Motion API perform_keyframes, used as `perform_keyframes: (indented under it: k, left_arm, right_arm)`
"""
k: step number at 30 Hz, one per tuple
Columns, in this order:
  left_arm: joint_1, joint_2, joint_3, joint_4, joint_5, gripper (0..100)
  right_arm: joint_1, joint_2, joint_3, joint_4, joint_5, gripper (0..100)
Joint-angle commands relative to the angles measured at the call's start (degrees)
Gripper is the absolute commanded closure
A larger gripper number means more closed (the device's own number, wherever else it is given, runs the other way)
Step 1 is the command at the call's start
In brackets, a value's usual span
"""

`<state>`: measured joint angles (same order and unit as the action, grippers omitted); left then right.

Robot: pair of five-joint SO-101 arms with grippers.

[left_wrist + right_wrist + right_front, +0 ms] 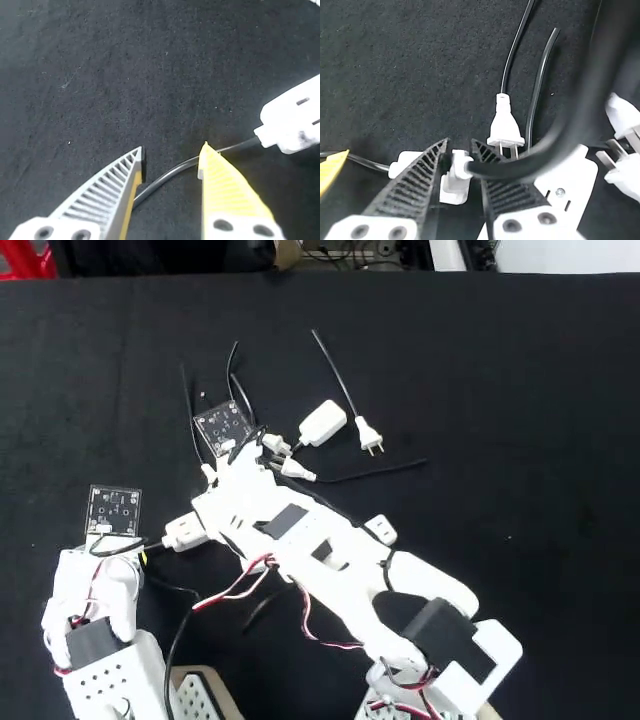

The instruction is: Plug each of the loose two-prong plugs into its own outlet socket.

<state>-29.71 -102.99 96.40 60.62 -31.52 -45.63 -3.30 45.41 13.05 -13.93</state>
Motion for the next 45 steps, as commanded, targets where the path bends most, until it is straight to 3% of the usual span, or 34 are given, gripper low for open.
perform_keyframes:
  k: [1,13,32,45]
  left_arm:
    - [1.0,0.3,1.0,0.4,-0.6,81]
    - [1.2,0.4,1.0,0.4,-0.6,81]
    - [1.2,0.4,1.0,0.4,-0.6,81]
    - [1.0,0.4,1.0,0.4,-0.7,81]
  right_arm:
    - [0.6,0.2,-2.1,-0.6,0.3,98.7]
    - [-2.0,0.1,-5.6,11.0,-1.8,98.7]
    - [-2.4,7.3,-8.7,11.1,-1.2,98.7]
    - [-6.3,5.8,-5.6,11.5,3.9,98.7]
